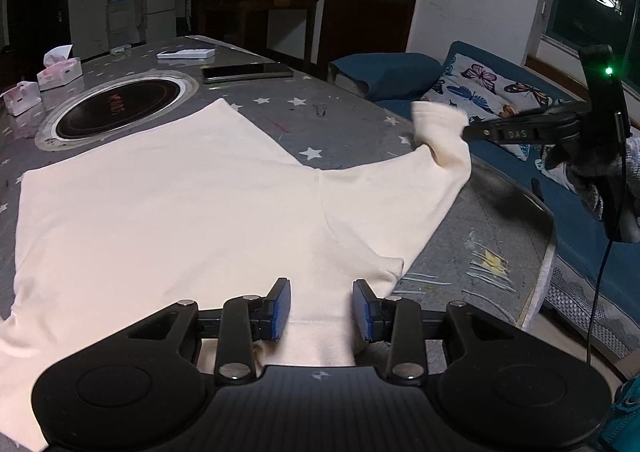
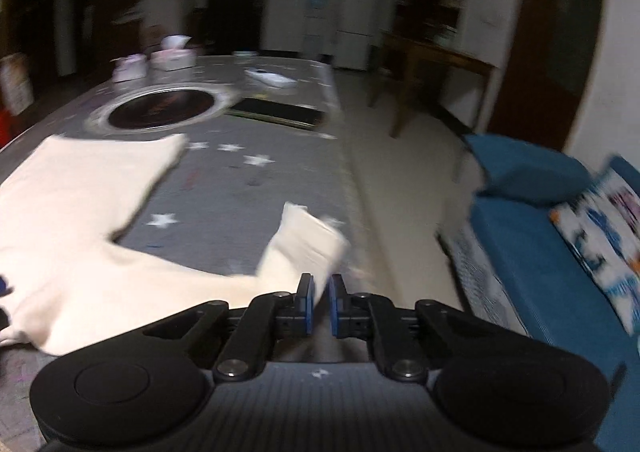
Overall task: Fold clothes
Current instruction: 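Lay the sleeve flat with the right gripper and open both grippers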
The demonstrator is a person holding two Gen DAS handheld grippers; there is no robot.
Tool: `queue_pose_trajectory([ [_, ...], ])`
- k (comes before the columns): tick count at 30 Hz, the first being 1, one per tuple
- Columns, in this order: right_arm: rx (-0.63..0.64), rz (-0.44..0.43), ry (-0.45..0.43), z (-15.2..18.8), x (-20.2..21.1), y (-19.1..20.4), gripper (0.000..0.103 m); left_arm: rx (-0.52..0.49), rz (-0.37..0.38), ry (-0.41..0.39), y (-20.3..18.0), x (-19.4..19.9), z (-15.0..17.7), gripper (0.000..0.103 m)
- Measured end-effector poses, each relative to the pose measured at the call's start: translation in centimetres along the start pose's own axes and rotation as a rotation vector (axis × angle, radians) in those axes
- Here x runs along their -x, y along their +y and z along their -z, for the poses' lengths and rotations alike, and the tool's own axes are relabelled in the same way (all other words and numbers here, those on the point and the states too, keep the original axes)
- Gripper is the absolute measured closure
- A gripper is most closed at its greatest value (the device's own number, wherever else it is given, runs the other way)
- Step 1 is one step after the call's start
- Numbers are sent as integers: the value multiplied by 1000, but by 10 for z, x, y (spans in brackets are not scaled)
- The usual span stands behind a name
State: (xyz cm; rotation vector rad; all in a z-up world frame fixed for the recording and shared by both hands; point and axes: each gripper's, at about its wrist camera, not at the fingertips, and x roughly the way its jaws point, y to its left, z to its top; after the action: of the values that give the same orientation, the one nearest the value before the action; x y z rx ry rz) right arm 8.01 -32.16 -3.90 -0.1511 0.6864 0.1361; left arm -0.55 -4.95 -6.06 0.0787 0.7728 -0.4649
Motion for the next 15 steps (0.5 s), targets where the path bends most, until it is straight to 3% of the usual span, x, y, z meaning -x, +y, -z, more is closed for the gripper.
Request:
queue_pose_trajectory([
  [5, -92, 40, -2, 7, 2, -24, 81, -9, 8, -10, -4, -2, -7, 63],
  [10, -99, -55, 13, 5, -7, -24, 66, -22, 16, -12, -9, -8, -14, 61],
  [15, -81, -106, 64, 6, -31, -13, 64, -32, 36, 7, -16, -17, -15, 61],
])
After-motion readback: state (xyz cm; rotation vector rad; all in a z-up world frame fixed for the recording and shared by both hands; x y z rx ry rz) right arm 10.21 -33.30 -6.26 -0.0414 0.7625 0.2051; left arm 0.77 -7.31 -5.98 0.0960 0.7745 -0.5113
